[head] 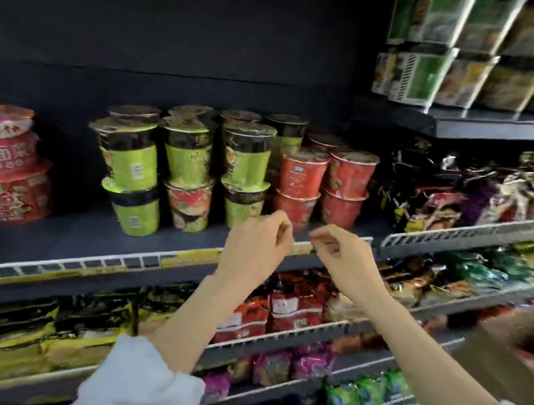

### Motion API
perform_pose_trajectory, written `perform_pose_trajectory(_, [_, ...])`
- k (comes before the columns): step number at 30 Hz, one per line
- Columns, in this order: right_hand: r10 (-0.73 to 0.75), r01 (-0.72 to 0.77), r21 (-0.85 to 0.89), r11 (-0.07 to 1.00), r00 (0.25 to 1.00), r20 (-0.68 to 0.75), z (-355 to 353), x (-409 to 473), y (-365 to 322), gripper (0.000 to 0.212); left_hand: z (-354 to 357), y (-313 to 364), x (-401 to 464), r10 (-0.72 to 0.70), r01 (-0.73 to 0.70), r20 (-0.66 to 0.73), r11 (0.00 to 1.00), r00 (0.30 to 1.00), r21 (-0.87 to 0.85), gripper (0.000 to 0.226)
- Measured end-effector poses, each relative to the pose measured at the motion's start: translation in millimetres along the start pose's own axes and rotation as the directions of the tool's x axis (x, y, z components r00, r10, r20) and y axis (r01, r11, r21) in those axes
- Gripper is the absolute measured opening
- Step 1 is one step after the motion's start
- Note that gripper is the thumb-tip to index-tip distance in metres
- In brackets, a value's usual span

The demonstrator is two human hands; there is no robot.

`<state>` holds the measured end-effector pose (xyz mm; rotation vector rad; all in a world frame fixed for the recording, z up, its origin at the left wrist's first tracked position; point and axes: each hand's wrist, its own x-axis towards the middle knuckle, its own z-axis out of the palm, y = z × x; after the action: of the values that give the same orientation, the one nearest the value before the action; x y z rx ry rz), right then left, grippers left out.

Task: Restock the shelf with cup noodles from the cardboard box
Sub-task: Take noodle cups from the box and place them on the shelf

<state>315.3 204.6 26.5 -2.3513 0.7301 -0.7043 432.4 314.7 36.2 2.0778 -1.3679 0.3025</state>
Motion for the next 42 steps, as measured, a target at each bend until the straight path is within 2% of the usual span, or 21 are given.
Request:
perform_pose_trajectory(4, [0.123,-0.123,-0.067,0.99,0.992,0.002,-66.3,-48.1,84.3,0.025,70.7,86.8,-7.6,-0.074,0.085,0.075,0.984,0.994,-0.156,0.017])
perform_pose_trajectory(10, [0.286,-0.284,-0.137,0.949,0.958,-0.006,-142.9,-104.4,201.4,0.029,172.3,207.5,-12.2,-0.101,0.177,0.242,0.93,0.965,-0.321,0.012])
perform_pose_trajectory(14, [0.36,-0.362,-0.16,0.918,0.932,-0.042,-186.4,-113.6,278.3,0.029,237.1,272.9,8.1,-0.043,0.174,0.371,0.929,0.928,-0.328,0.013])
perform_pose_trajectory(20, [0.524,-0.511,-0.258,0.82,0.851,-0.02,-236.9,-101.3,397.9,0.036,350.5,351.2,53.9,0.027,0.164,0.595,0.95,0.804,-0.265,0.022])
perform_pose_trajectory(23, [0.649,-0.639,-0.174,0.749,0.761,-0.001,-262.7,-94.8,449.8,0.031,397.1,390.0,75.0,0.014,0.202,0.675,0.95,0.738,-0.24,0.024])
perform_pose_trajectory(25, [0.763,-0.763,0.025,0.645,0.646,0.015,-277.6,-94.6,483.1,0.027,424.9,412.3,87.5,-0.026,0.279,0.732,0.933,0.681,-0.226,0.023])
perform_pose_trajectory(26, [0.815,-0.81,0.123,0.573,0.579,0.011,-284.4,-94.9,499.7,0.035,438.5,421.8,93.1,-0.047,0.322,0.755,0.92,0.654,-0.222,0.025])
perform_pose_trajectory(29, [0.921,-0.903,0.189,0.386,0.388,-0.023,-305.1,-95.9,548.0,0.077,476.6,447.9,104.5,-0.16,0.5,0.792,0.842,0.589,-0.202,0.049])
perform_pose_trajectory(32, [0.954,-0.933,0.201,0.298,0.297,-0.038,-326.0,-92.7,590.7,0.084,516.8,469.4,115.9,-0.257,0.653,0.83,0.74,0.495,-0.161,0.065])
perform_pose_trajectory(35, [0.945,-0.91,0.341,0.236,0.296,0.137,-336.2,-88.3,631.0,0.081,552.0,483.7,122.1,-0.347,0.761,0.833,0.636,0.431,-0.129,0.076])
perform_pose_trajectory(37, [0.929,-0.874,0.464,0.144,0.281,0.241,-339.5,-87.7,655.9,0.067,569.3,491.7,123.0,-0.381,0.813,0.839,0.57,0.388,-0.116,0.072])
perform_pose_trajectory(39, [0.912,-0.856,0.512,0.074,0.266,0.313,-346.6,-83.3,665.2,0.054,583.0,497.9,124.4,-0.438,0.861,0.827,0.497,0.353,-0.104,0.064])
perform_pose_trajectory(42, [0.847,-0.853,0.521,0.04,0.306,0.435,-357.9,-73.7,675.7,0.042,594.9,505.9,128.0,-0.481,0.941,0.83,0.306,0.282,-0.143,0.056])
